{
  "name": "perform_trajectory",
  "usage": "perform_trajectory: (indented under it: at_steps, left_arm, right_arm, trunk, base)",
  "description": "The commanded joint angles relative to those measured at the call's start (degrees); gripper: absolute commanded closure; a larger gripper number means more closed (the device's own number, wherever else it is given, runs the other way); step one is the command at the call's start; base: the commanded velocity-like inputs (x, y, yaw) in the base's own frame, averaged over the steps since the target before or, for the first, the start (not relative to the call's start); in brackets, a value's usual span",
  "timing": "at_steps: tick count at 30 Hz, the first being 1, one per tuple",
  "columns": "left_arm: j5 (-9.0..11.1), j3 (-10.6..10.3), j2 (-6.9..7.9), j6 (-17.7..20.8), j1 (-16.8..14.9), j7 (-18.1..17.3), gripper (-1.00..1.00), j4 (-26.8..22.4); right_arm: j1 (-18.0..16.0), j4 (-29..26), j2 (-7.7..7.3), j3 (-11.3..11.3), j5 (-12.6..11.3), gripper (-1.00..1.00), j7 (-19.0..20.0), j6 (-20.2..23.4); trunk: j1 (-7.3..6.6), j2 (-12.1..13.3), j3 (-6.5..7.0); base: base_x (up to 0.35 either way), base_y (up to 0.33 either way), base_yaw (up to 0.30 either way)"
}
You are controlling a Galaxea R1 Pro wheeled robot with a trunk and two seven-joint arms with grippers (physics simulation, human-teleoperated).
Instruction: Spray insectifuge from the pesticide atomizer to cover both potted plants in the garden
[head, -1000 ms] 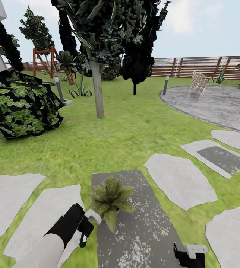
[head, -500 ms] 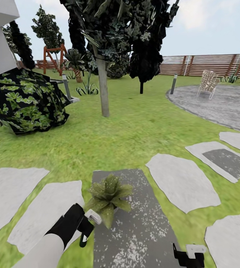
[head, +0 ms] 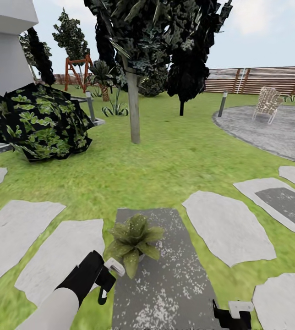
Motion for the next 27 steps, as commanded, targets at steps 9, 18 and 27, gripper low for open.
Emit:
perform_trajectory:
  at_steps: [9,18,27]
  left_arm:
    - [-0.6,0.2,-0.07,0.2,0.0,-0.5,1.00,-0.1]
    - [-0.6,0.2,-0.14,0.2,0.0,-0.5,1.00,-0.1]
    - [-0.6,0.2,-0.22,0.2,0.0,-0.5,1.00,-0.1]
  right_arm:
    - [0.0,0.0,-0.01,0.5,-0.5,-1.00,-0.1,-0.1]
    - [0.0,0.0,-0.01,0.5,-0.5,-1.00,-0.1,-0.1]
    - [0.0,0.0,-0.01,0.5,-0.5,-1.00,-0.1,-0.1]
  trunk:
    - [-0.02,0.0,-0.05]
    - [-0.02,0.0,-0.05]
    - [-0.02,0.0,-0.05]
  base:
    - [-0.115,-0.268,0.249]
    - [-0.005,-0.185,0.260]
    - [0.000,-0.088,0.020]
